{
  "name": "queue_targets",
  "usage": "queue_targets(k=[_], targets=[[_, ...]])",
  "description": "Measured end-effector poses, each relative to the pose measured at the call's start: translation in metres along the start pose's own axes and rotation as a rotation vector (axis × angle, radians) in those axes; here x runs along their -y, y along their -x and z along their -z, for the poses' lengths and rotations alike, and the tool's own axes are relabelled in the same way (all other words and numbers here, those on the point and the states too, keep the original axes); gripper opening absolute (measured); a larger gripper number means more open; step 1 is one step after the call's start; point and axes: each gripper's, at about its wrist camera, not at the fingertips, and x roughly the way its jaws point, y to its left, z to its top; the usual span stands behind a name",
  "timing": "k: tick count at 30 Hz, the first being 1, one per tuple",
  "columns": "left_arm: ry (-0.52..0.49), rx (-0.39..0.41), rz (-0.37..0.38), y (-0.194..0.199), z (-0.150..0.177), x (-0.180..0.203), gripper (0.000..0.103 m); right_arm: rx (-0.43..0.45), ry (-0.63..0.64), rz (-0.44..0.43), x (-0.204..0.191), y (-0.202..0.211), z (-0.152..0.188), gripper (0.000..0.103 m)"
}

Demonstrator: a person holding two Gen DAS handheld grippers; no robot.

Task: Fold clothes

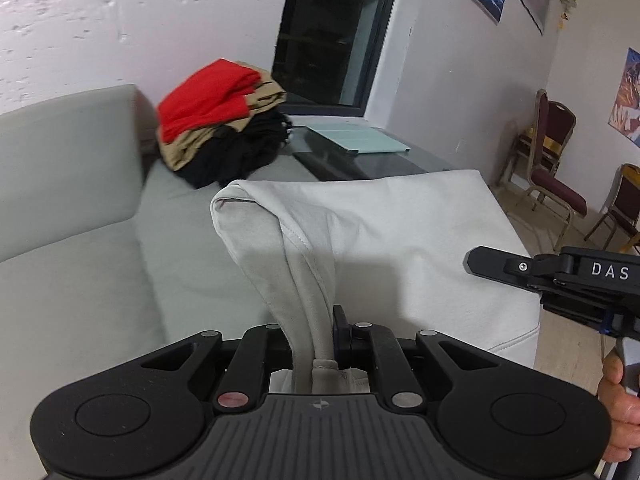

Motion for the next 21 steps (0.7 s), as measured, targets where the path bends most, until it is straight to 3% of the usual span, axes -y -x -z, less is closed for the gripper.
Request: queue_targets(k=[3, 5, 6, 8, 9, 11, 14, 17, 20, 21], targets=[[0.042, 0.000, -0.008, -0.026, -0.018, -0.004, 0.015, 0.017, -0.033, 0.022, 0.021, -0.018, -0.023, 0.007], [0.084, -0.018, -0.046, -0.052, -0.030, -0.011, 0.047, 0.019, -0.092, 0.057, 0.039, -0.040, -0.038, 0.012], [0.122, -0.072, -0.101, -0.071, -0.031, -0.018, 0.051, 0.013, -0.117, 0.084, 0.049, -0.051, -0.044, 0.020], [0.218, -0.180, -0.195, -0.094, -0.022, -0.040, 0.039, -0.037, -0.142, 0.194, 0.073, -0.075, -0.049, 0.038], [0.264, -0.219, -0.229, -0.100, -0.016, -0.050, 0.039, -0.062, -0.157, 0.248, 0.085, -0.085, -0.051, 0.039], [0.305, -0.197, -0.210, -0.088, 0.005, -0.069, 0.043, -0.076, -0.172, 0.282, 0.099, -0.080, -0.043, 0.040], [0.276, -0.202, -0.246, -0.077, 0.026, -0.079, 0.040, -0.060, -0.127, 0.283, 0.103, -0.059, -0.028, 0.047], [0.261, -0.196, -0.218, -0.077, 0.032, -0.071, 0.038, -0.050, -0.068, 0.271, 0.098, -0.044, -0.017, 0.046], [0.151, -0.174, -0.167, -0.085, 0.024, -0.039, 0.038, -0.049, 0.034, 0.238, 0.077, -0.046, -0.013, 0.027], [0.106, -0.169, -0.150, -0.087, 0.022, -0.027, 0.040, -0.061, 0.082, 0.234, 0.068, -0.050, -0.010, 0.027]])
